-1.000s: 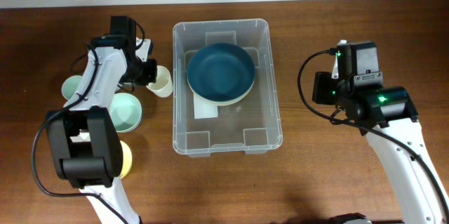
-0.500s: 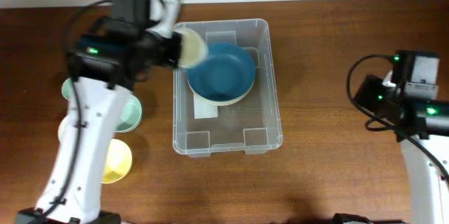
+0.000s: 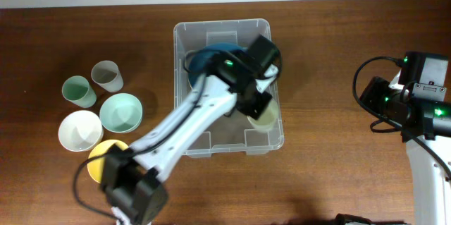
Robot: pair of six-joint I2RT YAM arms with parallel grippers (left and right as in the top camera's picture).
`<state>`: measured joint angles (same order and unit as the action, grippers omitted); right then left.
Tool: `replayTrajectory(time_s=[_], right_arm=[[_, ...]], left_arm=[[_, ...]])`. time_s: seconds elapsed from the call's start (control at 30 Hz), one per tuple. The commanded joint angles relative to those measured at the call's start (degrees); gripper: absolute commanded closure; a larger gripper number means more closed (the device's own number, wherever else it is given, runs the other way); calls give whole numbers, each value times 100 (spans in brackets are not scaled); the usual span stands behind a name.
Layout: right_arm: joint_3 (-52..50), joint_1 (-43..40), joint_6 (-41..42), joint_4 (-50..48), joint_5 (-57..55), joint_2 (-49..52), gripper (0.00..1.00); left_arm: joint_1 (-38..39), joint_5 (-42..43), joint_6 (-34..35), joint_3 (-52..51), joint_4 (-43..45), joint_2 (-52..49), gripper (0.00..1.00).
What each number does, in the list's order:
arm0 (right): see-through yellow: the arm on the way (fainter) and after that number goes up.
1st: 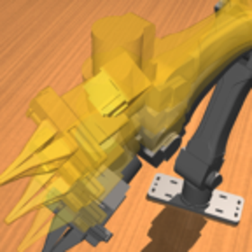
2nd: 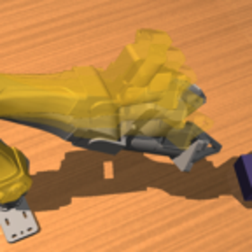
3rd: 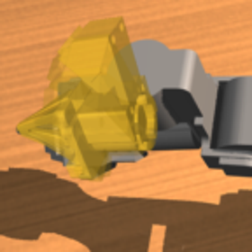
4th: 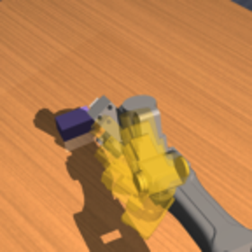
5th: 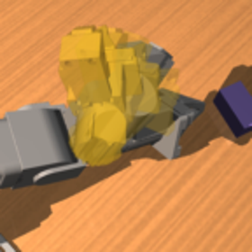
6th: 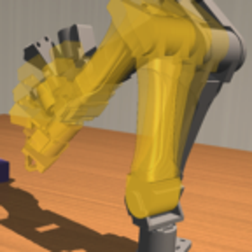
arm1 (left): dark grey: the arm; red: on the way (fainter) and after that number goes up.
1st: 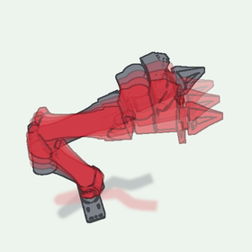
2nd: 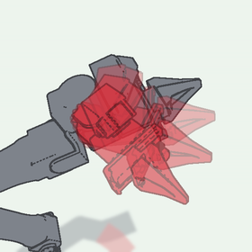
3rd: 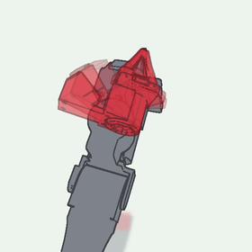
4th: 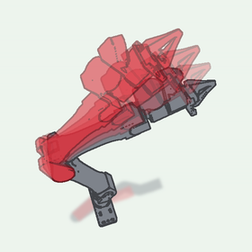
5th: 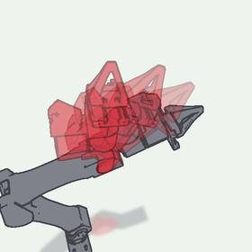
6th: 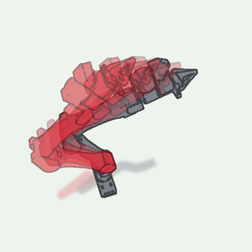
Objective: Pack container
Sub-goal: 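Place the cream cup in the bin's lower right area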
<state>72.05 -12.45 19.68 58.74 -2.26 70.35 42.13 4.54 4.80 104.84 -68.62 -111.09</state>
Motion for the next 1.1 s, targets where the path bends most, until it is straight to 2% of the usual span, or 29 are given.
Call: replayTrajectory(time_s=[0.0, 0.1, 0.33, 0.37, 0.4, 0.43, 0.5, 0.6, 0.73, 0.77, 0.83, 0.93, 0.97, 1.07], right_arm=[[22, -50, 28, 2, 9, -9, 42], [22, -50, 9, 4, 11, 24, 42], [22, -50, 9, -4, 9, 48, 42], [22, -50, 9, -4, 11, 48, 42], [22, -50, 9, -4, 9, 48, 42], [22, -50, 9, -4, 9, 48, 42], [22, -50, 9, -4, 9, 48, 42], [22, -50, 9, -4, 9, 48, 42], [22, -50, 9, -22, 9, 48, 42], [22, -50, 7, -20, 9, 52, 42], [20, -50, 7, -20, 9, 52, 42], [20, -50, 9, -20, 9, 52, 42], [20, -50, 9, -22, 9, 52, 42], [20, -48, 9, -22, 9, 52, 42]], left_arm=[[81, -9, 531, -192, -35, -463, 99], [68, -127, 763, -376, 87, -629, 100], [103, -129, 761, -824, 529, -636, 99], [103, -131, 758, -822, 533, -636, 93], [101, -133, 758, -822, 540, -636, 38], [101, -133, 758, -822, 540, -636, 33], [81, -199, 752, -804, 527, -605, 26], [-44, -619, 754, -667, 372, -391, 22], [-531, -1244, 754, -227, 39, 448, 13], [-782, -1344, 754, -157, 48, 796, 7], [-1215, -1416, 754, -138, 92, 1252, 3], [-2273, -1591, 754, -140, 70, 1884, 1], [-2846, -1593, 754, -140, 59, 2033, 1], [-3945, -1589, 754, -155, 22, 2070, 1]])
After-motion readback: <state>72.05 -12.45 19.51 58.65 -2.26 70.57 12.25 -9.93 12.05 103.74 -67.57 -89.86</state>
